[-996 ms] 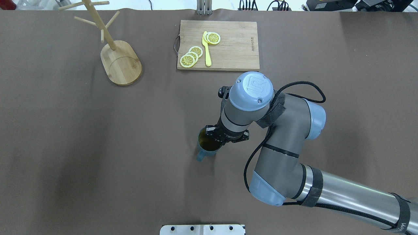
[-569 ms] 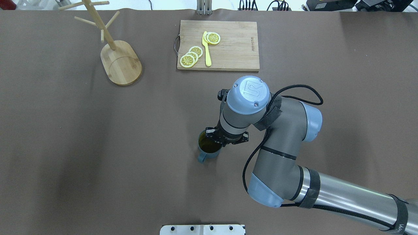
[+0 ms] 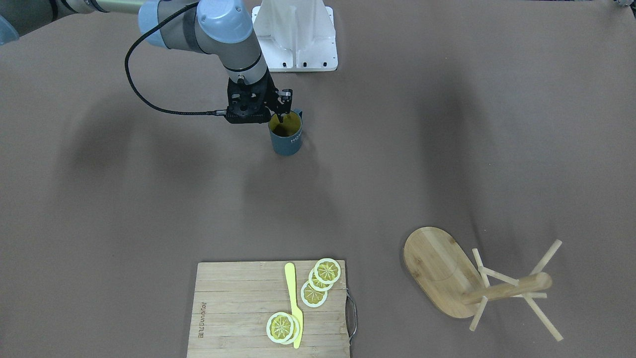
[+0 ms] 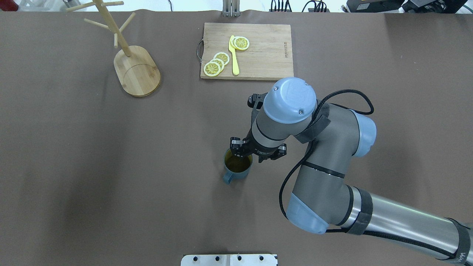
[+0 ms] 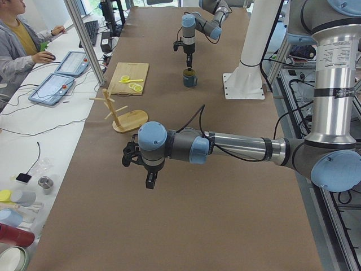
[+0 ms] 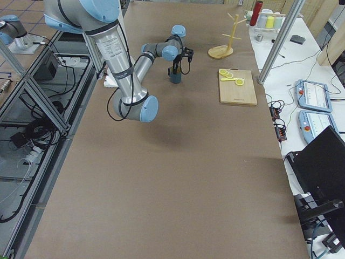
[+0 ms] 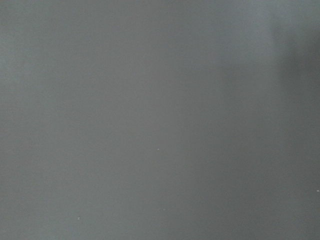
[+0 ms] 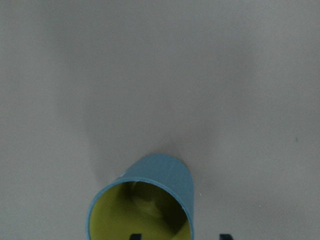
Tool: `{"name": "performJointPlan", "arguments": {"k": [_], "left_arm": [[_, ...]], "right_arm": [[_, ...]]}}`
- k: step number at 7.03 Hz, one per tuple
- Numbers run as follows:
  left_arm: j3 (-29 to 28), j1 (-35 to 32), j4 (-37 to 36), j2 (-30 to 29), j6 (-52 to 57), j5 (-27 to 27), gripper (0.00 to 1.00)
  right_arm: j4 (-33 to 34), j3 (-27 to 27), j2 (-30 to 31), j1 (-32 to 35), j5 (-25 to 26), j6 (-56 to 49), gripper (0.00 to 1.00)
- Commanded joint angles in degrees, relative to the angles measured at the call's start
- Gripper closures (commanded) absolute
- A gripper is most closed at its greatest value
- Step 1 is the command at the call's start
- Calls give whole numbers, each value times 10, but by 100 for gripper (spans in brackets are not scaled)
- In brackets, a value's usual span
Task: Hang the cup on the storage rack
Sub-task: 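Open the right gripper and lift away while the left arm moves in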
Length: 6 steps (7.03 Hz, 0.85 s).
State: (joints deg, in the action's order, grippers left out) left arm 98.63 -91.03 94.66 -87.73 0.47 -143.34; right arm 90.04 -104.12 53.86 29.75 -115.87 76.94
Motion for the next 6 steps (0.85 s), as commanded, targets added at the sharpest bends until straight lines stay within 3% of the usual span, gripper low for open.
{"name": "performJointPlan", "arguments": {"k": [1,4,6], "left_arm": [[5,2,94,-6,-7,-26,3],[2,15,291,-6,-125,-25,2],[2,45,345,-37,-199,-25,2]], "right_arm": [[1,-41,15,62,-48,-6,0],[1,-57,35,89,-59,-7,0],[1,-67,51,97,-59,-8,0]]}}
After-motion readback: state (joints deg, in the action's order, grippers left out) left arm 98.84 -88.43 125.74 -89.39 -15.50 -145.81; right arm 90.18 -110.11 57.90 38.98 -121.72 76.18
